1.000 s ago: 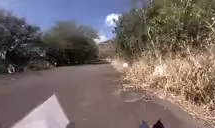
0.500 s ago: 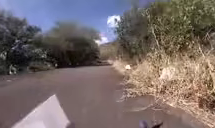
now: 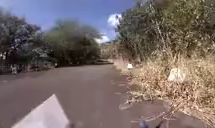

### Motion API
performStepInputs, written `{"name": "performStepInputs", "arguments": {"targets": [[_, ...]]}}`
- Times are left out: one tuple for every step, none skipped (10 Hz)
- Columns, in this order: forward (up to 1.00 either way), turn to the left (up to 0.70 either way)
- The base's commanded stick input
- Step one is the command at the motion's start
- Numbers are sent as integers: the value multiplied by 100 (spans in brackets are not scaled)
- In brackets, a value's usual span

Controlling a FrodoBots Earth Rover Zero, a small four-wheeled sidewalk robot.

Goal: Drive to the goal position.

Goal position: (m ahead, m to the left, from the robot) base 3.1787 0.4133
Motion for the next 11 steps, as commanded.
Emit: {"name": "performStepInputs", "arguments": {"targets": [[50,0],[50,0],[50,0],[50,0],[50,0],[50,0],[50,0],[50,0],[50,-11],[50,-27],[50,-43]]}}
